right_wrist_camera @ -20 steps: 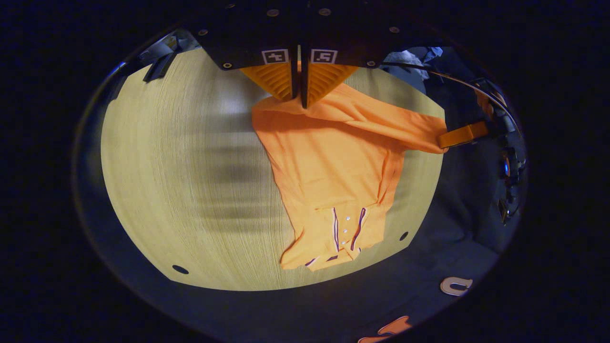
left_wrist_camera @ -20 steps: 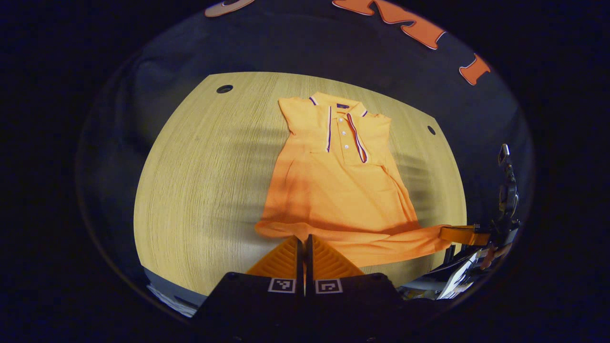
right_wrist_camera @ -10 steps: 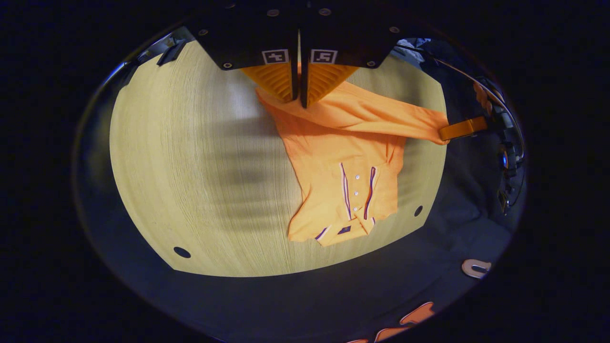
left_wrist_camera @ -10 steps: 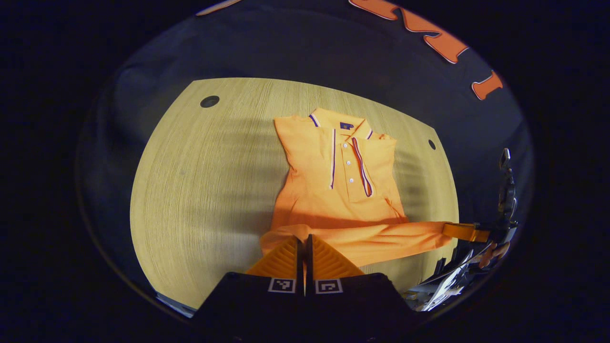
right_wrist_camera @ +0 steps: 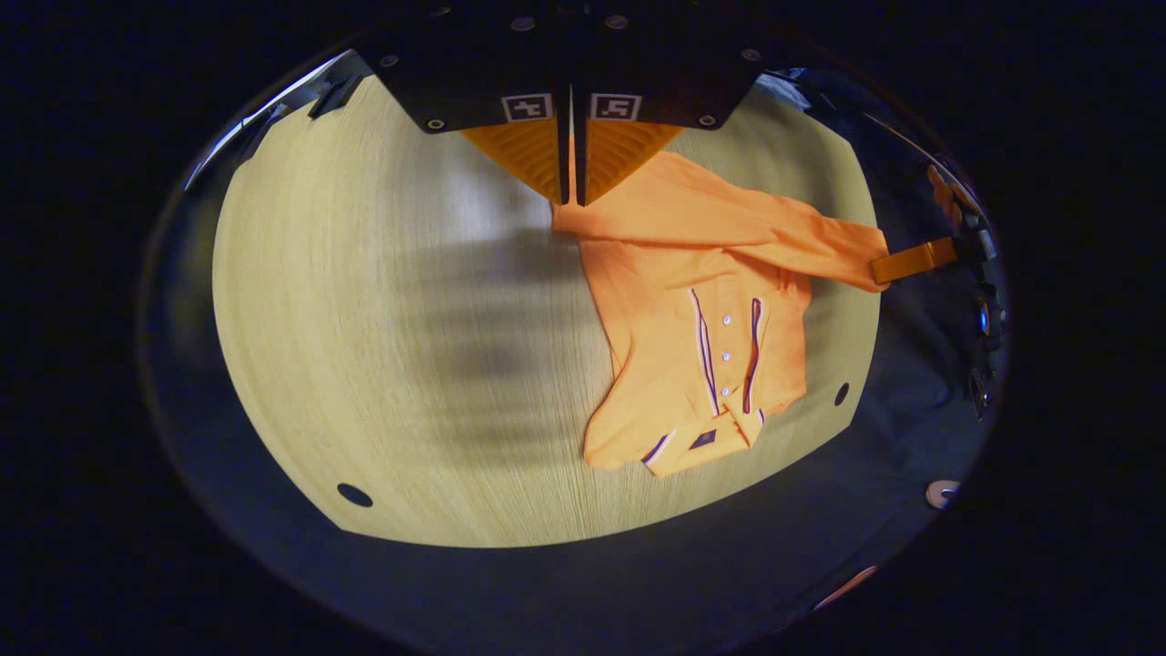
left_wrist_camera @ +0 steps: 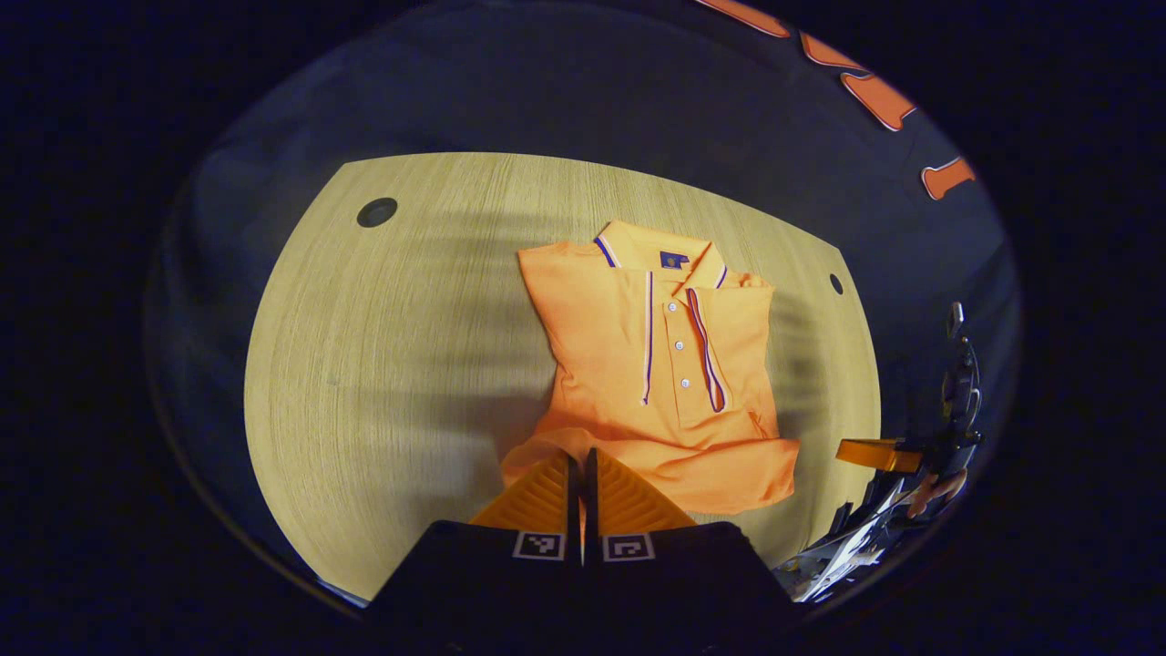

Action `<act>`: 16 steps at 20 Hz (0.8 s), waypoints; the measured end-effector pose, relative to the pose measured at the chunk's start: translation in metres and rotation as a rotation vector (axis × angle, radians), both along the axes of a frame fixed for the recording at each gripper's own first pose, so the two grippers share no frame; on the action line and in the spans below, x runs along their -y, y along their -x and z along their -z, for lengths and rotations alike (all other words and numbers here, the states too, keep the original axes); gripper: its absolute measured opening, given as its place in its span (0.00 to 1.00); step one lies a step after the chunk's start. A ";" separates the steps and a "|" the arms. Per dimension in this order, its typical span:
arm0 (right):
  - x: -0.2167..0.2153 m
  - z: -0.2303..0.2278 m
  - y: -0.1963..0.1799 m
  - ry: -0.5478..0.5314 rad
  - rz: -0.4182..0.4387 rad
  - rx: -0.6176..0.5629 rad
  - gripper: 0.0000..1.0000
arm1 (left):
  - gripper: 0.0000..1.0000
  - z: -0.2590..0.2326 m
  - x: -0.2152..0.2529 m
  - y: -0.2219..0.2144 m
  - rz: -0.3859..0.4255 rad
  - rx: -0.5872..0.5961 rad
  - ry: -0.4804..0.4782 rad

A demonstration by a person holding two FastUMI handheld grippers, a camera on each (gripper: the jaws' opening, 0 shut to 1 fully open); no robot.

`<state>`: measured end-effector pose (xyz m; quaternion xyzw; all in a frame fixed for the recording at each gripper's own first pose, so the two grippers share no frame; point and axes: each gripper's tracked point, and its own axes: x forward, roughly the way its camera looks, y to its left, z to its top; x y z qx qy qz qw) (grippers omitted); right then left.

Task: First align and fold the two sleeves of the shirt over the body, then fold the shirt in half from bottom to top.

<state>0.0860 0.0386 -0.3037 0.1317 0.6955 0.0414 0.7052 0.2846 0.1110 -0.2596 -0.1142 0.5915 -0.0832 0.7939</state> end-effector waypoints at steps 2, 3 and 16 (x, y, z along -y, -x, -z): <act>-0.014 0.009 0.019 -0.059 0.027 -0.101 0.04 | 0.01 0.003 -0.001 -0.002 0.005 -0.002 -0.012; -0.012 0.023 0.025 -0.033 0.013 -0.126 0.11 | 0.01 0.003 -0.003 -0.002 -0.001 -0.002 -0.018; -0.023 0.067 0.046 0.021 -0.028 -0.201 0.35 | 0.01 0.017 -0.011 0.017 -0.041 -0.052 -0.015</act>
